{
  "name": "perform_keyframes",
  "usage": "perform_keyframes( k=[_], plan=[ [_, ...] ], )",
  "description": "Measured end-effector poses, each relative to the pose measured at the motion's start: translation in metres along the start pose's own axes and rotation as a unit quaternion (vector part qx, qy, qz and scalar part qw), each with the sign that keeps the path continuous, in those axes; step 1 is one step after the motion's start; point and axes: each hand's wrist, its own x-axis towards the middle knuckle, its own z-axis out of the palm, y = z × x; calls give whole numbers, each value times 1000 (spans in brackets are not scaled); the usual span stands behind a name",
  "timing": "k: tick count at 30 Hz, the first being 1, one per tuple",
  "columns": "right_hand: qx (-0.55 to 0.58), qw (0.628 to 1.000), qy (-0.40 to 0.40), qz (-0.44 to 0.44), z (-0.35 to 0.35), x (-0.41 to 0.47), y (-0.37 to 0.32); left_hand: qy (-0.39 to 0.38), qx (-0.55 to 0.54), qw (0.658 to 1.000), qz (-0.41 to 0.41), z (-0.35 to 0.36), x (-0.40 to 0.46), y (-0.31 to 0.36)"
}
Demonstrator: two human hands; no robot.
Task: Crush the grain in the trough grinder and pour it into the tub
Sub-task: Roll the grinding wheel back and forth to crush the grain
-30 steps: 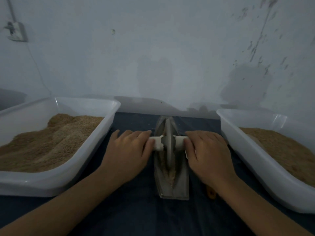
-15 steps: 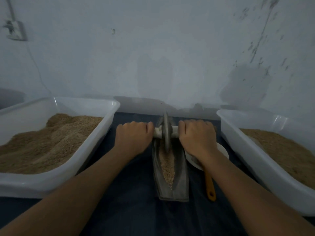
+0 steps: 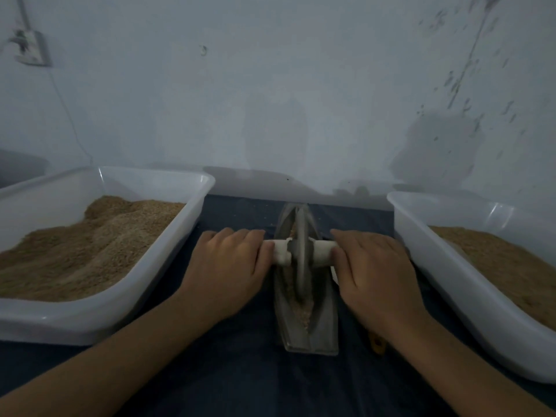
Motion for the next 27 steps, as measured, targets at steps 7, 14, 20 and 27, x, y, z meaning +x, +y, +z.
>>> perform_keyframes(
  k=[7,14,20,27],
  plan=[
    [-50,985,-144,78,40,65,24,-84,179,980,6,26,83,-2],
    [-58,991,-103,68,42,62,23,-87,184,979,15,30,77,-4],
    [-4,1000,-20,21,10,13,0,-54,49,997,12,7,17,-4],
    [-24,999,-6,-22,-11,-20,-3,11,-43,999,14,-14,-24,2]
  ],
)
